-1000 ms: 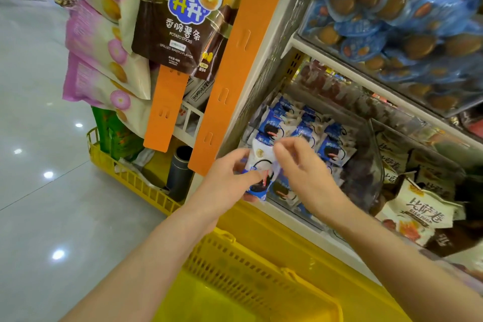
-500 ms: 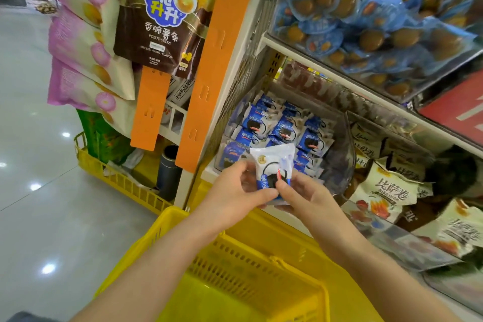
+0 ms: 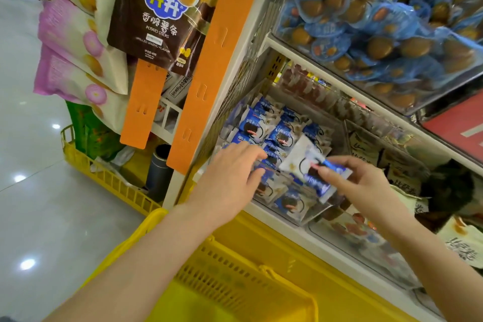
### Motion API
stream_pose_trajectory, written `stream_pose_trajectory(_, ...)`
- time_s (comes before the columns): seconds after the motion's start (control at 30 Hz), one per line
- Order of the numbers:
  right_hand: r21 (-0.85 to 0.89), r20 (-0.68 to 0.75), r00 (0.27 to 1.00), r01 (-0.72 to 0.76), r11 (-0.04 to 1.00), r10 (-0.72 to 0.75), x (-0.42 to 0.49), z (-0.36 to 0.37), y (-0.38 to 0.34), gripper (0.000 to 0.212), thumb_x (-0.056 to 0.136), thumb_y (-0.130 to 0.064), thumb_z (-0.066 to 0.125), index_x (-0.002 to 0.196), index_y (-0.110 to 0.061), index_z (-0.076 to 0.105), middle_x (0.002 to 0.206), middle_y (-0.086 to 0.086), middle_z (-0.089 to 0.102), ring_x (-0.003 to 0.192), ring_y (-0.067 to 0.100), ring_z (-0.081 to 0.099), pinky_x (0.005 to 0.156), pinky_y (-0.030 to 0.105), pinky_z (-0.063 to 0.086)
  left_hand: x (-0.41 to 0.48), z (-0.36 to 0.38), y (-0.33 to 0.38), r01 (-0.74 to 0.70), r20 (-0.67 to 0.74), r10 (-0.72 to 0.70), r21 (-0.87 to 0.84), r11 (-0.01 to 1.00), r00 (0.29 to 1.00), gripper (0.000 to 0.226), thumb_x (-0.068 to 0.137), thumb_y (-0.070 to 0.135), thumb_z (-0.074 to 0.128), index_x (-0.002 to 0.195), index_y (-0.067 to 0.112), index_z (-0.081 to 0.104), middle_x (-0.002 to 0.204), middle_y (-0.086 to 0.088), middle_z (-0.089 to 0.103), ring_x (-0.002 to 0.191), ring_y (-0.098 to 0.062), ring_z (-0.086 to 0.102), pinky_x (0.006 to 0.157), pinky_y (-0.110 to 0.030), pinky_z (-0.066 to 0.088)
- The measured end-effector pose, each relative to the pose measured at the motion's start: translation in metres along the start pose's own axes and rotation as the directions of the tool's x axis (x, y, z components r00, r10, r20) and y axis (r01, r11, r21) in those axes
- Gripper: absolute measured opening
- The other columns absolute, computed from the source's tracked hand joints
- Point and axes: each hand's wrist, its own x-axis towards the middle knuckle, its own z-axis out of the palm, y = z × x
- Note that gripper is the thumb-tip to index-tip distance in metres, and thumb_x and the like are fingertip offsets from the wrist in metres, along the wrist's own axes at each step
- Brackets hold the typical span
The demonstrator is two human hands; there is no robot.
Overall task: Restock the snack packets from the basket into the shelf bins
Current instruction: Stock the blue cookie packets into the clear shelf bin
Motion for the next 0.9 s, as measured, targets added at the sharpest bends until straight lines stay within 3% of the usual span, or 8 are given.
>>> stream_pose_trajectory(0.07, -0.104, -0.124, 0.992, 0.023, 0.994, -0.035, 0.024, 0.0, -0.001, 0.028, 0.081, -0.038, 0.064, 0.107, -0.027, 0.058, 0.084, -0.004, 0.066, 0.063, 0.014, 0.065, 0.046, 0.027, 0.05, 0.008, -0.004, -0.012, -0.038, 0.028, 0.035, 0.131, 0.991, 0.999, 0.035, 0.094, 0.031, 0.047, 0.129, 0.026, 0.045, 0.127, 0.011, 0.047, 0.12, -0.006, 0.036, 0.102, -0.021, 0.021)
stream_pose_trajectory(0.17, -0.304, -0.178, 0.978, 0.049, 0.951, -0.108, 0.067, 0.011, 0.0, 0.04, 0.085, -0.038, 0.064, 0.119, -0.019, 0.056, 0.104, 0.0, 0.059, 0.072, 0.015, 0.054, 0.054, 0.023, 0.038, 0.013, 0.0, -0.025, -0.082, 0.072, 0.066, 0.248, 0.965, 0.995, 0.031, 0.096, 0.033, 0.041, 0.126, 0.025, 0.046, 0.124, 0.008, 0.046, 0.118, -0.009, 0.036, 0.101, -0.024, 0.024)
stream_pose_trajectory(0.27, -0.345, -0.145, 0.985, 0.037, 0.938, -0.093, 0.104, 0.027, 0.003, 0.046, 0.087, -0.034, 0.063, 0.124, -0.01, 0.053, 0.113, 0.01, 0.06, 0.077, 0.013, 0.057, 0.058, 0.018, 0.04, 0.018, 0.006, -0.028, -0.101, 0.064, 0.086, 0.31, 0.945, 0.994, 0.03, 0.097, 0.036, 0.035, 0.122, 0.024, 0.048, 0.119, 0.008, 0.05, 0.113, -0.011, 0.04, 0.102, -0.027, 0.024)
stream_pose_trajectory(0.4, -0.451, -0.042, 0.999, -0.005, 0.892, -0.015, 0.142, 0.047, 0.013, 0.051, 0.09, -0.025, 0.06, 0.133, -0.002, 0.044, 0.132, 0.018, 0.051, 0.112, 0.031, 0.053, 0.086, 0.033, 0.042, 0.029, 0.011, -0.035, -0.14, 0.09, 0.114, 0.383, 0.913, 0.989, 0.034, 0.098, 0.038, 0.03, 0.119, 0.022, 0.051, 0.116, 0.005, 0.055, 0.111, -0.013, 0.045, 0.106, -0.031, 0.024)
stream_pose_trajectory(0.53, -0.429, 0.068, 0.995, -0.032, 0.903, 0.068, 0.163, 0.049, 0.019, 0.055, 0.091, -0.034, 0.058, 0.135, -0.004, 0.043, 0.118, 0.01, 0.057, 0.102, 0.025, 0.056, 0.083, 0.028, 0.042, 0.037, 0.015, -0.043, -0.162, 0.08, 0.142, 0.392, 0.906, 0.987, 0.033, 0.099, 0.037, 0.029, 0.109, 0.024, 0.057, 0.107, 0.006, 0.062, 0.102, -0.014, 0.049, 0.094, -0.029, 0.024)
stream_pose_trajectory(0.63, -0.325, 0.12, 0.989, -0.041, 0.945, 0.084, 0.169, 0.05, 0.027, 0.047, 0.088, -0.033, 0.062, 0.127, -0.01, 0.049, 0.138, 0.007, 0.047, 0.124, 0.024, 0.046, 0.098, 0.031, 0.036, 0.039, 0.02, -0.046, -0.177, 0.057, 0.168, 0.389, 0.904, 0.984, 0.027, 0.1, 0.031, 0.034, 0.103, 0.025, 0.059, 0.1, 0.008, 0.064, 0.095, -0.014, 0.051, 0.087, -0.028, 0.019)
stream_pose_trajectory(0.8, -0.539, 0.053, 0.989, 0.146, 0.829, -0.14, 0.166, 0.062, 0.033, 0.042, 0.088, -0.035, 0.061, 0.123, -0.014, 0.054, 0.13, 0.008, 0.054, 0.115, 0.025, 0.052, 0.093, 0.034, 0.042, 0.038, 0.026, -0.049, -0.19, 0.031, 0.194, 0.394, 0.899, 0.98, 0.02, 0.098, 0.025, 0.042, 0.099, 0.025, 0.062, 0.095, 0.007, 0.064, 0.091, -0.016, 0.053, 0.087, -0.031, 0.021)
stream_pose_trajectory(0.9, -0.604, 0.024, 0.982, 0.163, 0.78, -0.186, 0.16, 0.065, 0.034, 0.041, 0.09, -0.036, 0.059, 0.125, -0.014, 0.054, 0.128, 0.011, 0.055, 0.11, 0.027, 0.055, 0.09, 0.037, 0.047, 0.038, 0.026, -0.05, -0.194, 0.024, 0.201, 0.397, 0.897, 0.979, 0.018, 0.098, 0.024, 0.044, 0.1, 0.025, 0.061, 0.096, 0.008, 0.064, 0.092, -0.016, 0.053, 0.087, -0.03, 0.02)
